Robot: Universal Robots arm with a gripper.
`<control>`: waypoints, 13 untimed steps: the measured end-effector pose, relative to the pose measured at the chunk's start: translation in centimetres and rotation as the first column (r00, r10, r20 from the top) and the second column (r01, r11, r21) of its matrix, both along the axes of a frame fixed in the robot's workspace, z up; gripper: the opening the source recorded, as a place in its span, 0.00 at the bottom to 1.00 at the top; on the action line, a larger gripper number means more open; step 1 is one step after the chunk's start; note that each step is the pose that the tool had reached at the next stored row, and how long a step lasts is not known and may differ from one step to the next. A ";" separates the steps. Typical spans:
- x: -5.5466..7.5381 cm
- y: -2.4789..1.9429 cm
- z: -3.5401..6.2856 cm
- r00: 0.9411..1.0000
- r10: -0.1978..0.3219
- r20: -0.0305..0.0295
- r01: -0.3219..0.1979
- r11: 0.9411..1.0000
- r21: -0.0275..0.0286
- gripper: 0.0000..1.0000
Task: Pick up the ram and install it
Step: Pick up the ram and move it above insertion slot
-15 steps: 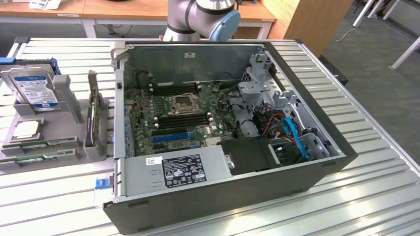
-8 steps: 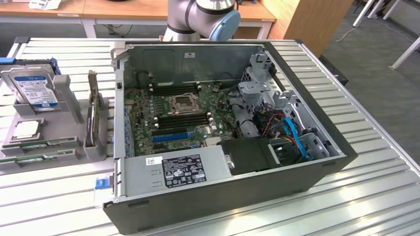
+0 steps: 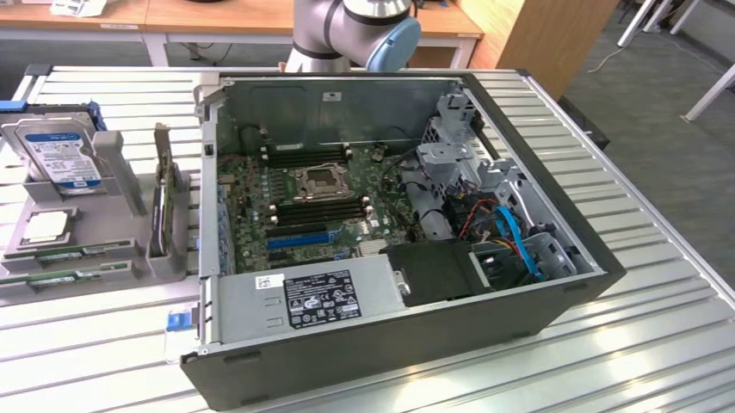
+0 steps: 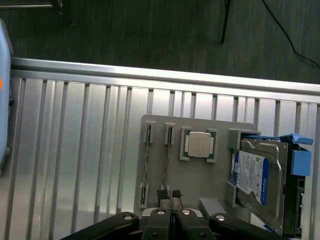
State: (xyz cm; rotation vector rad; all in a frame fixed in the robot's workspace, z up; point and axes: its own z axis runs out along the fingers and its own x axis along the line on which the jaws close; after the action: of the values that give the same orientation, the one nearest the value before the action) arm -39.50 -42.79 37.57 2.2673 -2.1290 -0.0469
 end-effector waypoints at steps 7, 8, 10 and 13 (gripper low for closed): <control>0.3 -0.07 0.00 1.000 0.001 0.000 -0.001 1.000 0.000 0.10; 0.4 -0.08 0.00 1.000 0.001 0.000 -0.001 1.000 0.000 0.10; 0.4 -0.08 0.01 1.000 0.001 0.000 -0.001 1.000 0.000 0.10; 0.4 -0.08 0.00 1.000 0.001 0.000 -0.001 1.000 0.000 0.10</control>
State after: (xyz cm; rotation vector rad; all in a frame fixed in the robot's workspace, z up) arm -39.11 -42.87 37.58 2.2681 -2.1280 -0.0469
